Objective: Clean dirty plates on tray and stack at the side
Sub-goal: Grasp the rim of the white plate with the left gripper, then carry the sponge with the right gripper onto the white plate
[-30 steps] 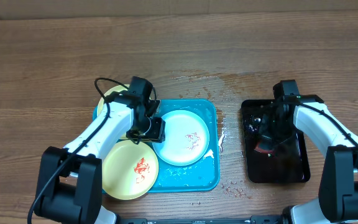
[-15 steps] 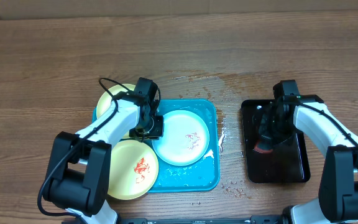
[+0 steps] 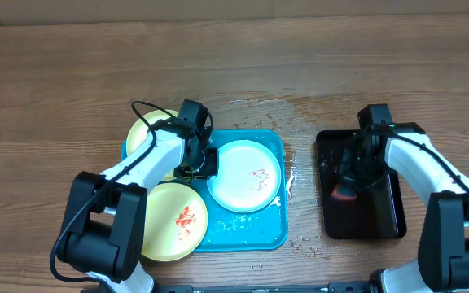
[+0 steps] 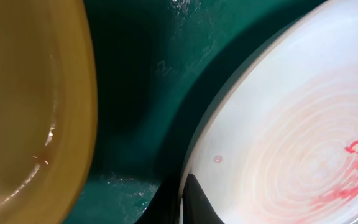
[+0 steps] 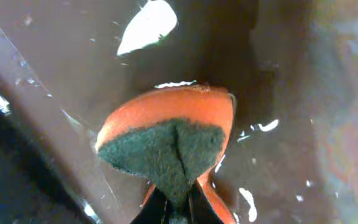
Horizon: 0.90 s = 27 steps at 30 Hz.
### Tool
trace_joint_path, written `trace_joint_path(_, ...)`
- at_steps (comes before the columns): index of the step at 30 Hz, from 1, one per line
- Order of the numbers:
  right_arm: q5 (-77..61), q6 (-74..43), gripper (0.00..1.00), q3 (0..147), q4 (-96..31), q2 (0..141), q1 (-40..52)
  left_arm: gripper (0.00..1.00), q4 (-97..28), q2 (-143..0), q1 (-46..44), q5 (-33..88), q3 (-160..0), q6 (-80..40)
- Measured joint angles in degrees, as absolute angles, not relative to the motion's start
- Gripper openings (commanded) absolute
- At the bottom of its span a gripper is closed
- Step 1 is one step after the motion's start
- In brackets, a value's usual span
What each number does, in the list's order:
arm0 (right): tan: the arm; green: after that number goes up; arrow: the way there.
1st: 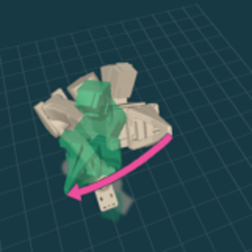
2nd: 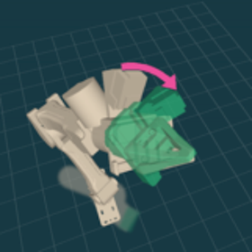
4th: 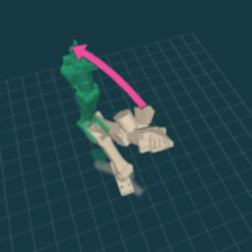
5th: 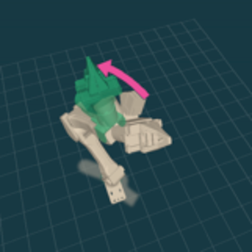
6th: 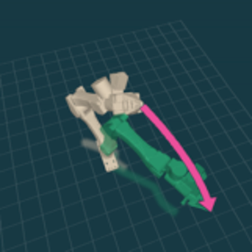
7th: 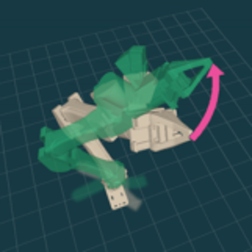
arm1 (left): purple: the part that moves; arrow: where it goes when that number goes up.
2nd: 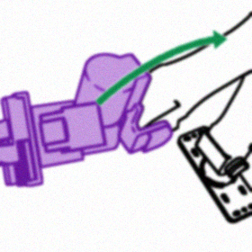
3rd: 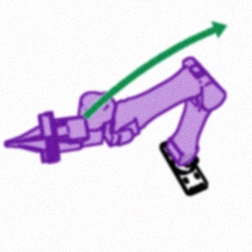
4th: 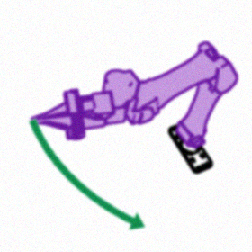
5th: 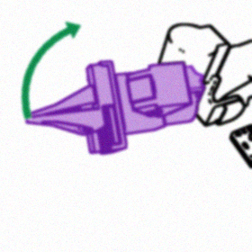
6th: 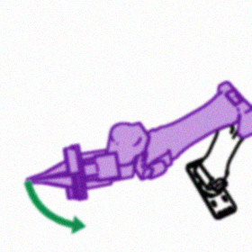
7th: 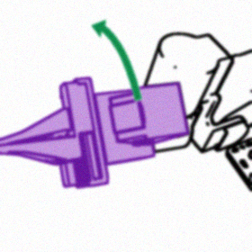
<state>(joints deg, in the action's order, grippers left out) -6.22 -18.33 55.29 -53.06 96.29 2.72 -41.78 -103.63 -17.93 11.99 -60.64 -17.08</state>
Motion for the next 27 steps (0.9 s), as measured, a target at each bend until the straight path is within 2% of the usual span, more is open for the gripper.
trace_joint_path(10, -6.5, -17.9, 0.04, 66.7, -62.6, 90.9, 2.7, 0.04, -41.5, -103.7, -18.0, 12.0, -60.6, -17.7)
trace_joint_path(14, -13.6, -14.6, 0.04, 67.7, -61.8, 90.3, 3.5, 0.04, -41.0, -103.7, -18.0, 12.1, -60.6, -17.7)
trace_joint_path(21, -21.7, -15.8, 0.04, 67.7, -55.5, 90.3, 13.3, 0.04, -39.6, -103.9, -18.0, 13.2, -60.6, -17.9)
trace_joint_path(27, -23.1, -24.1, 0.04, 67.7, -48.3, 90.6, 23.8, 0.04, -39.6, -103.9, -18.0, 13.3, -60.6, -18.0)
